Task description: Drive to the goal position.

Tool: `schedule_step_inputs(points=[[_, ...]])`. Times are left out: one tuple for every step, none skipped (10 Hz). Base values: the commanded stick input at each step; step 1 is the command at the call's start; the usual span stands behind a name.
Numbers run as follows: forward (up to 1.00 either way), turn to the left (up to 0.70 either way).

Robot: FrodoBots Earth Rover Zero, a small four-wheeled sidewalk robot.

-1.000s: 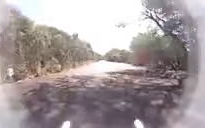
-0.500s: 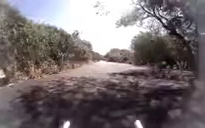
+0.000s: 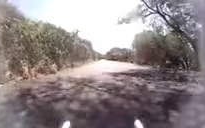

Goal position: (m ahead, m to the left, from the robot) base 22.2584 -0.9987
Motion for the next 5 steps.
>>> schedule_step_inputs(points=[[0.85,0.0],[0.85,0.0],[0.85,0.0],[0.85,0.0],[0.85,0.0]])
